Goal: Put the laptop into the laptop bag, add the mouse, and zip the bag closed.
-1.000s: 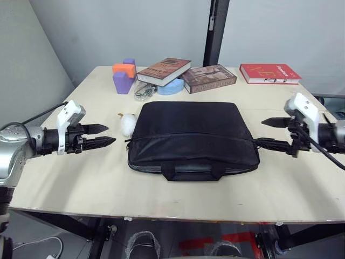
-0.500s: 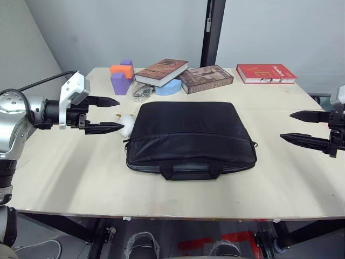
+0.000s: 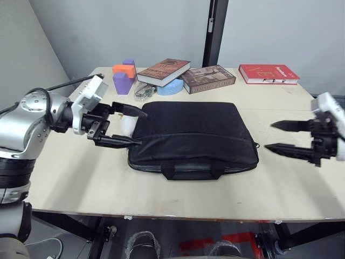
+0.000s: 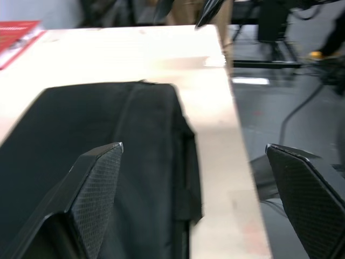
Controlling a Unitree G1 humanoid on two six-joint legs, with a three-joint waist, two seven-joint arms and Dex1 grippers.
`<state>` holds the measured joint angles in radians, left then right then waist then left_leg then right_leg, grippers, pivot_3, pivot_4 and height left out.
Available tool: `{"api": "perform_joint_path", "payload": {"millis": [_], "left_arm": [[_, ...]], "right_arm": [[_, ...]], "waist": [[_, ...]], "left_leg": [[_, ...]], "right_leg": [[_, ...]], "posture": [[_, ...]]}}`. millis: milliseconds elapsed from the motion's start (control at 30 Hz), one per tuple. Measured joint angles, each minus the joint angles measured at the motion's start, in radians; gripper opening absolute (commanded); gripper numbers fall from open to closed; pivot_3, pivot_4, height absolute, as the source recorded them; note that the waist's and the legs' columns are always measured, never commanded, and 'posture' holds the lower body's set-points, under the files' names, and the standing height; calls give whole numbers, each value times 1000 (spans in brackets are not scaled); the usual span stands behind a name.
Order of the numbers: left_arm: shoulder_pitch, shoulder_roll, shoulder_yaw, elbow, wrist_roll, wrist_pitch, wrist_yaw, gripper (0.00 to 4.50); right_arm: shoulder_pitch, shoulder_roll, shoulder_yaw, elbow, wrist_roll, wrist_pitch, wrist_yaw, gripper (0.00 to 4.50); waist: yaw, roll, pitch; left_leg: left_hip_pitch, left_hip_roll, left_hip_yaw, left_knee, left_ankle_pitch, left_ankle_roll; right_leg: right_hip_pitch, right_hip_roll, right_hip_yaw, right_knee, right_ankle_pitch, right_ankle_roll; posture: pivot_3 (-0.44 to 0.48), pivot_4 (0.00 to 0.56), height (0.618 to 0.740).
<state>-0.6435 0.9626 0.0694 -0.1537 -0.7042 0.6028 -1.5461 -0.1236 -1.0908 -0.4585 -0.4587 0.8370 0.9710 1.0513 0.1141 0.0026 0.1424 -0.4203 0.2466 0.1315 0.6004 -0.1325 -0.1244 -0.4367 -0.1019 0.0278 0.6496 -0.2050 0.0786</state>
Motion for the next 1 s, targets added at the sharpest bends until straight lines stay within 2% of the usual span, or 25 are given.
{"api": "perform_joint_path", "payload": {"millis": [200,333,367,533,667,1000], "left_arm": [[0,-3,-46,-1,3,-28,-21,4500],[0,13,-63,16,4,-61,-23,4500],[-1,14,-67,21,4,-66,-23,4500],[-5,32,-90,47,4,-89,-24,4500],[-15,40,-92,62,11,-90,-24,4500],[-5,68,-92,74,24,-118,-24,4500]], "right_arm": [[11,30,192,-4,-63,-34,-39,1666],[-17,73,324,53,-133,-83,-37,260],[-26,82,344,67,-145,-91,-38,32],[-116,143,467,134,-236,-123,-70,32],[-136,169,552,143,-293,-124,-90,32],[-198,304,633,151,-343,-109,-139,32]], "waist": [[0,0,0],[-5,0,0],[-7,0,0],[-12,0,0],[-9,0,0],[-12,0,0]], "left_leg": [[0,0,0,0,0,0],[0,0,0,0,0,0],[0,0,0,0,0,0],[0,0,0,0,0,0],[-1,0,0,0,0,0],[0,0,0,1,0,-1]], "right_leg": [[0,0,0,0,0,0],[0,0,0,0,0,0],[0,0,1,0,0,0],[-1,0,1,2,0,0],[-1,0,1,2,0,0],[-2,0,1,4,0,0]], "posture": [[0,150,725],[0,150,725],[0,150,725],[0,150,725],[0,150,725],[0,150,725]]}}
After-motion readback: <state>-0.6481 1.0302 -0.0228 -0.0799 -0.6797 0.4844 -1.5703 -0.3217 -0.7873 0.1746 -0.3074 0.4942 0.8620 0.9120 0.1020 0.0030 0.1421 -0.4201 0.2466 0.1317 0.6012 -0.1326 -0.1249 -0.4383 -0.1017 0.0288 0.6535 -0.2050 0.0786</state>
